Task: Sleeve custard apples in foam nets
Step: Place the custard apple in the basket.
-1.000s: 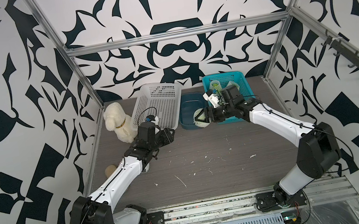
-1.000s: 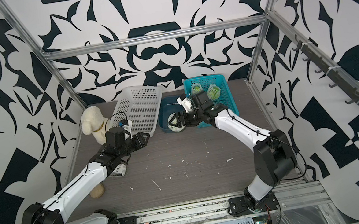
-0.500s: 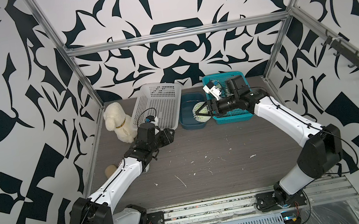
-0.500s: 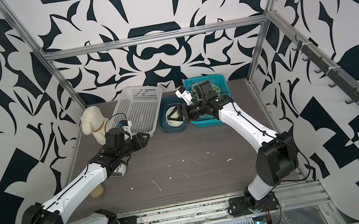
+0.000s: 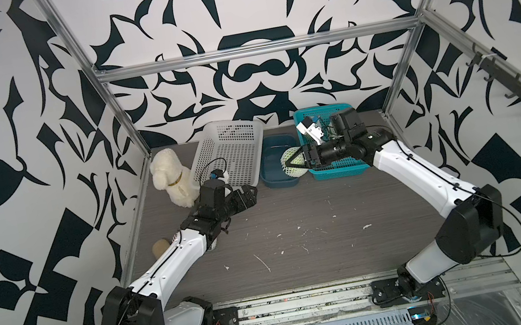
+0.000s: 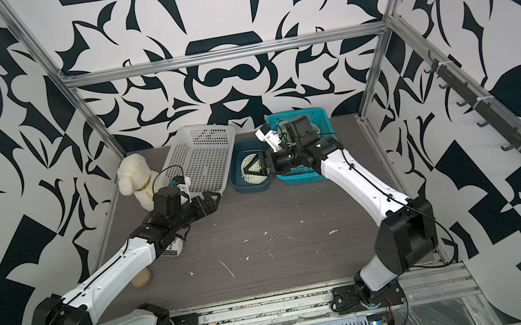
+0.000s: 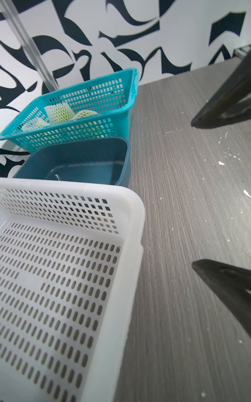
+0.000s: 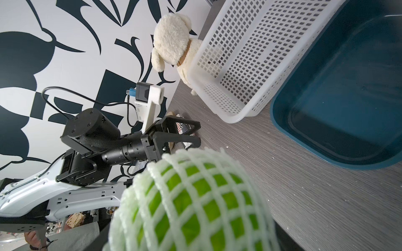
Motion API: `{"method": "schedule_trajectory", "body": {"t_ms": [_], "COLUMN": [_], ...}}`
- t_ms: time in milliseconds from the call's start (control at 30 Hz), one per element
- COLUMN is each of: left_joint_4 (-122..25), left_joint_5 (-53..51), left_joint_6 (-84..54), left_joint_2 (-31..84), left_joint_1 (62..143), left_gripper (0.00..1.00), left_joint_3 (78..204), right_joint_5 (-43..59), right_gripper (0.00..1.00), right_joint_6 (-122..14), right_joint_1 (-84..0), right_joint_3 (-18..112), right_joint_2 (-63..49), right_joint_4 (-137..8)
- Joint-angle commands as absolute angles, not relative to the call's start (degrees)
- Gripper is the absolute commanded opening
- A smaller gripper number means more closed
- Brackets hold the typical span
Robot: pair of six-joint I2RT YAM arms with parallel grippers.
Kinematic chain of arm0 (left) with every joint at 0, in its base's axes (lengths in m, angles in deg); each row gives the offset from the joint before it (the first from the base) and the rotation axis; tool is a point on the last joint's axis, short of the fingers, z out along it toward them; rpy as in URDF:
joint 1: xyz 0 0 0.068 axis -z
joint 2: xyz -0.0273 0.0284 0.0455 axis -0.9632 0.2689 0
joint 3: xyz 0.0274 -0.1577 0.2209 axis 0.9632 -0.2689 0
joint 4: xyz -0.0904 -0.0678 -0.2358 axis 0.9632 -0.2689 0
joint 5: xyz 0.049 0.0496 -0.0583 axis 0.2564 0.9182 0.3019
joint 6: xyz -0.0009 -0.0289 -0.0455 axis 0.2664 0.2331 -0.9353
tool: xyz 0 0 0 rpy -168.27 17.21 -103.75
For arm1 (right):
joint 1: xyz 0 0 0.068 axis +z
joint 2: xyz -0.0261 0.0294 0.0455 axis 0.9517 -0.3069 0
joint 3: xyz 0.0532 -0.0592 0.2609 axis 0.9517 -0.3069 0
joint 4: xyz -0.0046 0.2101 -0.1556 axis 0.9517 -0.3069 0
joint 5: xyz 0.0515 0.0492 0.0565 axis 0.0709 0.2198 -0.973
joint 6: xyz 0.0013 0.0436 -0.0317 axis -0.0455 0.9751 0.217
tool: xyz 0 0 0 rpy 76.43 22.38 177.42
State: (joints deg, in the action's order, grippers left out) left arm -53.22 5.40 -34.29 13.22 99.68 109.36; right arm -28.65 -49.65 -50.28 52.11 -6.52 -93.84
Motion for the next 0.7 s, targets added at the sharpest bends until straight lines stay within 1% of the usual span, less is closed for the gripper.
{"method": "schedule_trajectory", "body": {"t_ms": [0,667], "left_joint_4": [-52.4,-52.05], "left_joint_5": [5.64,6.87], "left_joint_6": [-34.23,-35.2], "left_joint_2": [11.84,10.93], "left_joint_1": [99.44,99.45], "left_gripper": [0.99,0.99], "left_joint_3": [108.27,107.43], "right_joint_5": [-30.47,-30.68], "right_gripper": [0.75,0.75], "right_joint_6": [-50.78,-50.7], "right_joint_1": [-50.29,-50.24], "right_joint_3": [53.27,53.22], "right_joint_2": [-4.69,-4.77], "right_joint_4": [-92.12,-91.65]}}
